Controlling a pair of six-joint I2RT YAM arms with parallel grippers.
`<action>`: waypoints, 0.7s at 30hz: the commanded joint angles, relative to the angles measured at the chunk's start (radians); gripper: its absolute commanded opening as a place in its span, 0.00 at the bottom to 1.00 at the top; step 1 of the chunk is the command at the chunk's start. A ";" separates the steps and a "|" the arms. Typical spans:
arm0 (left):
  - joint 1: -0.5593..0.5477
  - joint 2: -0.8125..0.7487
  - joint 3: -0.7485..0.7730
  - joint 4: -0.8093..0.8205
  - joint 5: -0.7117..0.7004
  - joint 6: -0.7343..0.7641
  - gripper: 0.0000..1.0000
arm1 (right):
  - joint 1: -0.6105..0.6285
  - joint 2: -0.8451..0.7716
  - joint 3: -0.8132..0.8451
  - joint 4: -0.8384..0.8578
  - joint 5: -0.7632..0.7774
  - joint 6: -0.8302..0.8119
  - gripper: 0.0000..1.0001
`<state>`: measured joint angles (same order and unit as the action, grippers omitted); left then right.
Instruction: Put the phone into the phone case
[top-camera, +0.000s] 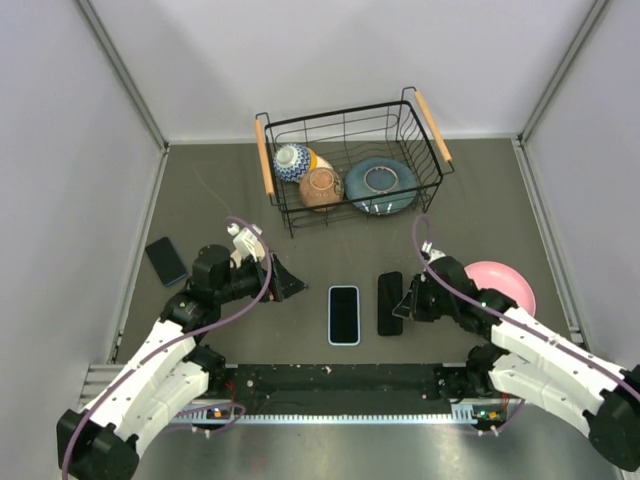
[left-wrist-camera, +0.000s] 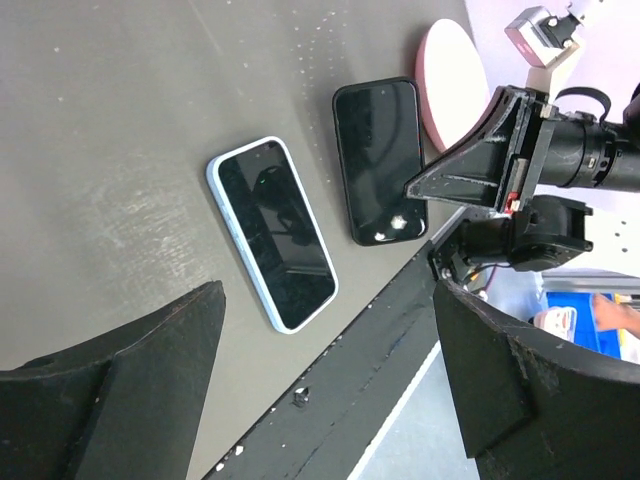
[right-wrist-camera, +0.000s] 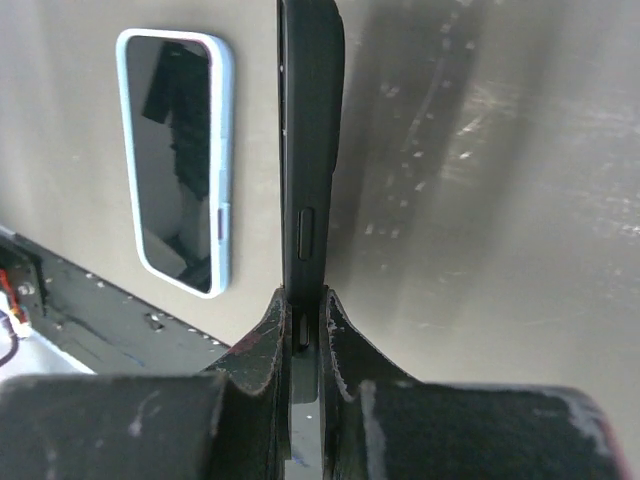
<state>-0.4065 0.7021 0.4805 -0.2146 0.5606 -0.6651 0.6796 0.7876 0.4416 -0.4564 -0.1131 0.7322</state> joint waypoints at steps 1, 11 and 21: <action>0.003 -0.030 0.035 -0.016 -0.062 0.036 0.90 | -0.083 0.081 0.074 0.025 -0.094 -0.077 0.00; 0.003 -0.030 0.046 -0.051 -0.114 0.061 0.89 | -0.239 0.236 0.082 0.048 -0.014 -0.142 0.11; 0.003 0.002 0.066 -0.086 -0.171 0.070 0.89 | -0.253 0.303 0.095 0.079 0.039 -0.149 0.22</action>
<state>-0.4065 0.6968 0.4965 -0.3000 0.4400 -0.6136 0.4480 1.0813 0.5133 -0.4507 -0.2325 0.6163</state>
